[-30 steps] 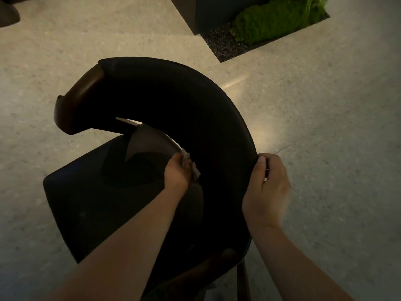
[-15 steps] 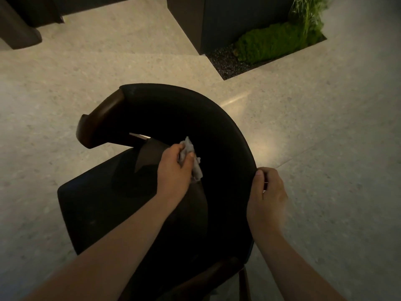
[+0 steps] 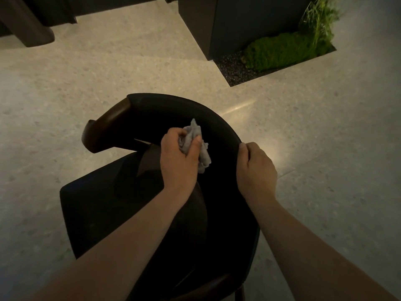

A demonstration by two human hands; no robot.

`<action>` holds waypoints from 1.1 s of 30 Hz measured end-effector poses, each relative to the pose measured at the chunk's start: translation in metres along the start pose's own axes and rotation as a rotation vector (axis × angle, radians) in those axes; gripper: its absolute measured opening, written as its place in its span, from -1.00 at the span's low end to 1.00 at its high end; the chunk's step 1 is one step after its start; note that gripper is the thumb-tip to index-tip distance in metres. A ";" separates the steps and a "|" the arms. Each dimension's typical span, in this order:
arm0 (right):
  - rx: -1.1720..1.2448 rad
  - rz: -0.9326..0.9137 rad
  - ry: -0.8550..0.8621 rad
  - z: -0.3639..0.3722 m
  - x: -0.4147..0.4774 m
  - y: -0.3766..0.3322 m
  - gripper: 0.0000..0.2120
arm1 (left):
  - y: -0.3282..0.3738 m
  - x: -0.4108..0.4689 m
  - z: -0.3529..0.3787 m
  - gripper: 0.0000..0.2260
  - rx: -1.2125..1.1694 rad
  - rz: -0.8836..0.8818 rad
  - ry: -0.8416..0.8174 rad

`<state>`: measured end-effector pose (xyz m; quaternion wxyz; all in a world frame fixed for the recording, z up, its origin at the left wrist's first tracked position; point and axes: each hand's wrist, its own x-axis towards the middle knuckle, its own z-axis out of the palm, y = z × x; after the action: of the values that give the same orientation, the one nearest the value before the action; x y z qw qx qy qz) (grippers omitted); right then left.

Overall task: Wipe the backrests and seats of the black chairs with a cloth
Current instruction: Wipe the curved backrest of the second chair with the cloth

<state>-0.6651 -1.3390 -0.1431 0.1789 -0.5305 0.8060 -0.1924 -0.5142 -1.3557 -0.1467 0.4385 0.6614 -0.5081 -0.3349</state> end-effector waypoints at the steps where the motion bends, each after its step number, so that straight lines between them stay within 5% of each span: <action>1: 0.016 0.002 0.004 0.000 0.000 0.001 -0.66 | 0.003 0.001 0.004 -0.84 0.001 0.000 0.017; 14: 0.020 -0.029 0.024 0.001 0.000 0.001 -0.70 | 0.023 0.031 0.058 -0.80 0.145 0.116 0.071; 25: -0.011 -0.031 -0.010 0.001 0.000 -0.002 -0.68 | -0.016 0.020 0.023 -0.88 0.061 -0.075 0.160; 33: -0.025 -0.060 0.046 0.004 0.000 0.000 -0.71 | 0.005 0.020 0.055 -0.73 0.146 0.068 0.161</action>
<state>-0.6636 -1.3396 -0.1462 0.1478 -0.5519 0.7960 -0.1997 -0.5597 -1.3890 -0.1638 0.4398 0.6988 -0.5161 -0.2278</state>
